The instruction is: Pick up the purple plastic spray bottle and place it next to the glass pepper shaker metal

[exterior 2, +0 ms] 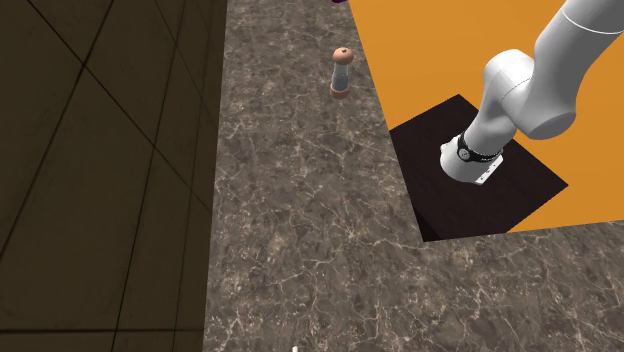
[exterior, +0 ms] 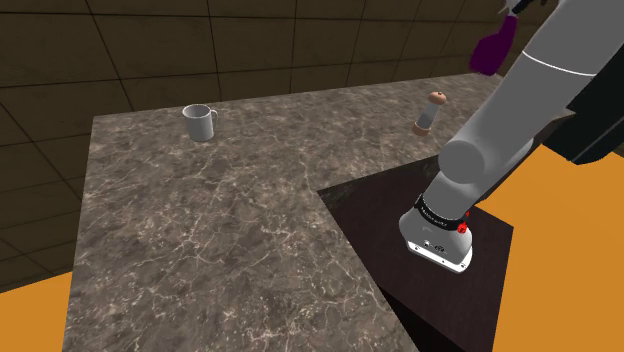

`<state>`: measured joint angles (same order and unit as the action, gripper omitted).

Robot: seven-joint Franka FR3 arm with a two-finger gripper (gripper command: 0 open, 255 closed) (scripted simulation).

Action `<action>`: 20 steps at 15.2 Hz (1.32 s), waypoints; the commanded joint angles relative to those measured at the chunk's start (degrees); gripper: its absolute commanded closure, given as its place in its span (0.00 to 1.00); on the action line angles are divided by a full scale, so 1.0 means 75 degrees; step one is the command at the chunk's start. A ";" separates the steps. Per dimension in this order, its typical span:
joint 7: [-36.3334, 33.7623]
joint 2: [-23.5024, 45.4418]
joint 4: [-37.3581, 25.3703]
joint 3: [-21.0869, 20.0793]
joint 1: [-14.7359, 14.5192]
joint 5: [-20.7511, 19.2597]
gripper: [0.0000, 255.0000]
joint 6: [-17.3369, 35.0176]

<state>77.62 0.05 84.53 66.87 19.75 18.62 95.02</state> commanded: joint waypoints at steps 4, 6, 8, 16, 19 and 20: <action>-0.0160 -0.0500 0.0785 -0.0222 -0.0147 -0.0500 1.00 0.0666; -0.0194 -0.0641 0.1068 -0.0304 -0.0153 -0.0631 1.00 0.0905; -0.0214 -0.0757 0.1337 -0.0372 -0.0152 -0.0736 1.00 0.1134; -0.0172 -0.1026 0.2304 -0.0523 -0.0111 -0.0945 1.00 0.1988; -0.0113 -0.1061 0.2627 -0.0532 -0.0100 -0.0953 1.00 0.2290; -0.0089 -0.1065 0.2730 -0.0531 -0.0098 -0.0949 1.00 0.2388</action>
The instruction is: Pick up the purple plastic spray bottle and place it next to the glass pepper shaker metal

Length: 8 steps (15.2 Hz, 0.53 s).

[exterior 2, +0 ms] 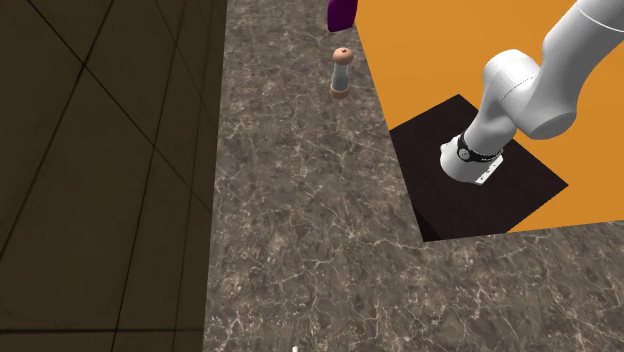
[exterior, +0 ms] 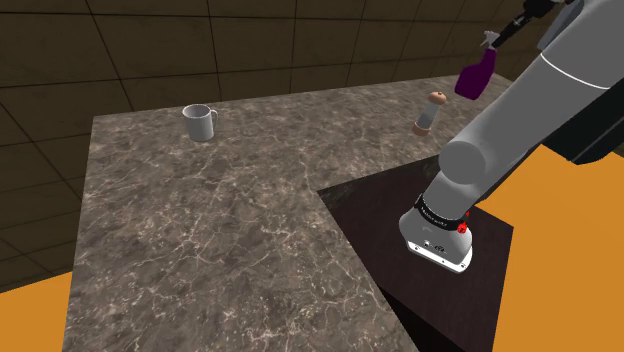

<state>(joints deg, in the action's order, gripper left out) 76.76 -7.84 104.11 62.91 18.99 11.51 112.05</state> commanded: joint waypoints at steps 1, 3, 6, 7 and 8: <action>0.0052 -0.0013 0.0221 0.0001 0.0004 0.0008 1.00 0.0215; 0.0114 -0.0004 0.0418 0.0017 0.0003 0.0037 1.00 0.0408; 0.0226 0.0034 0.0697 0.0057 -0.0007 0.0109 1.00 0.0691; 0.0268 0.0054 0.0786 0.0074 -0.0013 0.0141 1.00 0.0784; 0.0314 0.0077 0.0874 0.0093 -0.0019 0.0177 1.00 0.0876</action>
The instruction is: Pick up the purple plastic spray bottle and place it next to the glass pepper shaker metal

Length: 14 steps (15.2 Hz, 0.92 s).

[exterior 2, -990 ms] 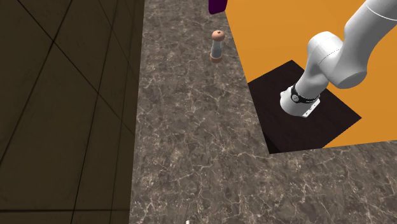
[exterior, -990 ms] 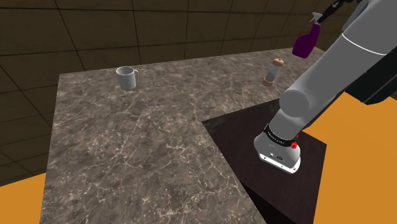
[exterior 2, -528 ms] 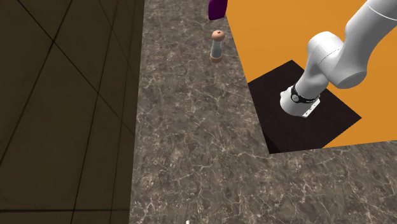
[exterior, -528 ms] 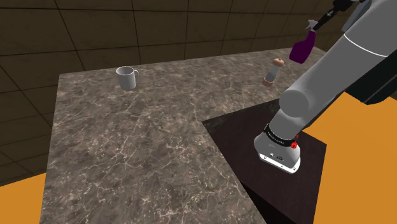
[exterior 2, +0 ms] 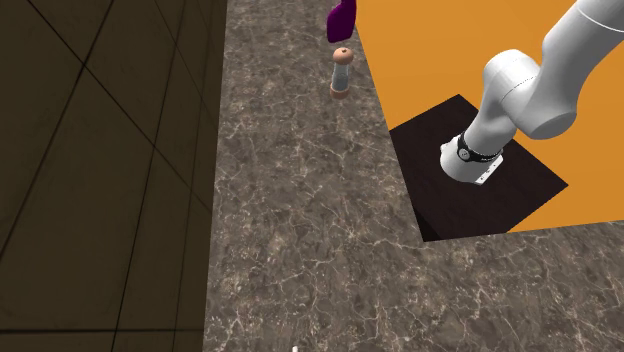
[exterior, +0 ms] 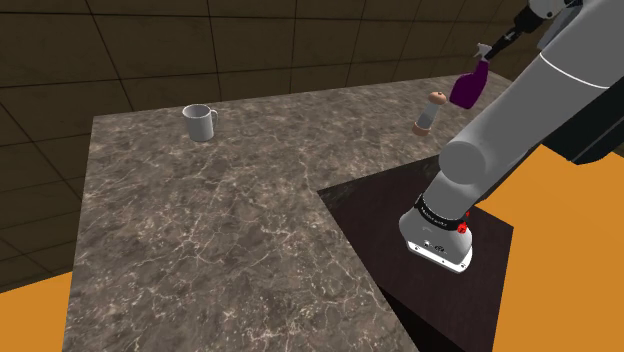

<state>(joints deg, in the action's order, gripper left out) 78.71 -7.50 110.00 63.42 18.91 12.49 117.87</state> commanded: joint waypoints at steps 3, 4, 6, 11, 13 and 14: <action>0.0211 0.0124 0.0339 0.0094 -0.0035 0.0184 1.00 0.0370; 0.0269 0.0162 0.0418 0.0121 -0.0046 0.0240 1.00 0.0457; 0.0398 0.0251 0.0571 0.0178 -0.0071 0.0367 1.00 0.0628; 0.0793 0.0552 0.0915 0.0331 -0.0133 0.0794 1.00 0.1025; 0.0985 0.0707 0.1037 0.0386 -0.0149 0.1015 1.00 0.1167; 0.1088 0.0791 0.1095 0.0416 -0.0160 0.1136 1.00 0.1234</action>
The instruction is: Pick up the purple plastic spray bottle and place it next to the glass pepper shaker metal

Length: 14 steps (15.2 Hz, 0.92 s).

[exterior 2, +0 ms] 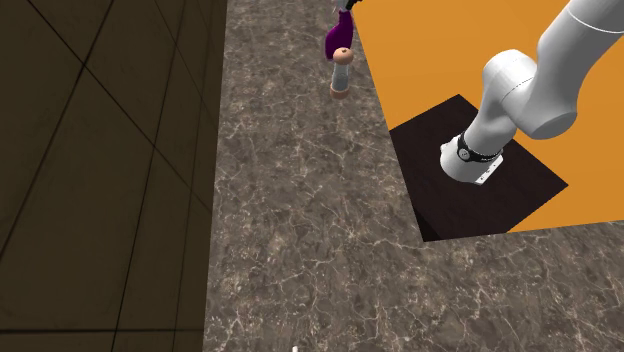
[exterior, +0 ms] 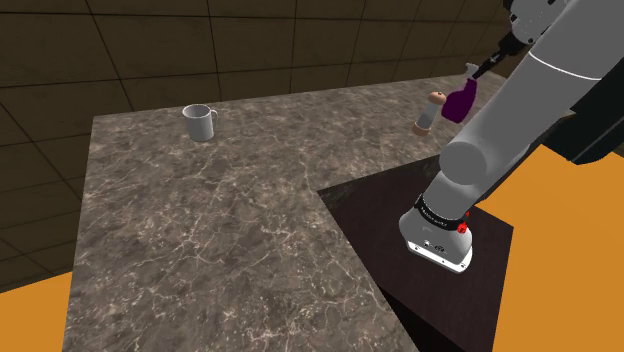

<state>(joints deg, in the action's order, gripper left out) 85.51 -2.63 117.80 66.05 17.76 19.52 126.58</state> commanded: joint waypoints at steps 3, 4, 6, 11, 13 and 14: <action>0.0519 0.0427 0.0213 0.0111 0.0006 0.0607 1.00 0.0254; 0.0639 0.0530 0.0260 0.0114 0.0022 0.0755 1.00 0.0308; 0.0990 0.0833 0.0381 0.0095 0.0088 0.1194 1.00 0.0443; 0.0988 0.0831 0.0381 0.0081 0.0102 0.1191 1.00 0.0444; 0.0988 0.0831 0.0381 0.0081 0.0102 0.1191 1.00 0.0444; 0.0988 0.0831 0.0381 0.0081 0.0102 0.1191 1.00 0.0444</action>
<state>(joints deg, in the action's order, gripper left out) 92.92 3.60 120.66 66.66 18.52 28.45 129.91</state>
